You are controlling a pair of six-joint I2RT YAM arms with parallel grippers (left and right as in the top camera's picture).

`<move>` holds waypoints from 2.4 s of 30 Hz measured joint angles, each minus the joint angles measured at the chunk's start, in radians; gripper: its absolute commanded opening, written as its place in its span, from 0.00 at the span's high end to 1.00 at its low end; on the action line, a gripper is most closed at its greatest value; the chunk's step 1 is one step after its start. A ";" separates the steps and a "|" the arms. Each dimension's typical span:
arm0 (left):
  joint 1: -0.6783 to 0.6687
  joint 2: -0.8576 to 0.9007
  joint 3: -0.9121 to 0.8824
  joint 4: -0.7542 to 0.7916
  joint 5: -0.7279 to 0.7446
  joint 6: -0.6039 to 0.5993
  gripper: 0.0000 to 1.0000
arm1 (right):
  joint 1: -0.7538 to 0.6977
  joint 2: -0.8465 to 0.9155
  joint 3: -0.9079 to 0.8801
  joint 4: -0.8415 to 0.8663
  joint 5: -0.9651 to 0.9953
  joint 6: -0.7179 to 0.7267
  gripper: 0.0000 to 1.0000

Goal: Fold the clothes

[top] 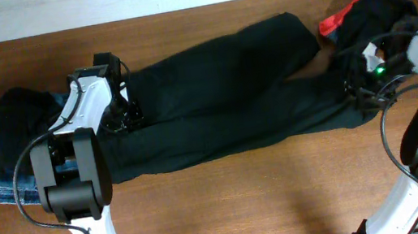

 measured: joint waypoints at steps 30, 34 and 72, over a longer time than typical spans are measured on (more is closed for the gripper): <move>0.021 0.003 0.150 -0.203 -0.108 0.053 0.67 | -0.094 0.000 0.054 0.048 -0.172 -0.069 0.45; 0.027 -0.073 0.212 -0.241 -0.129 0.053 0.67 | -0.094 -0.003 0.054 0.052 -0.172 -0.070 0.44; -0.035 -0.591 -0.628 0.092 0.047 0.054 0.48 | 0.150 -0.290 -0.401 0.326 0.178 0.351 0.02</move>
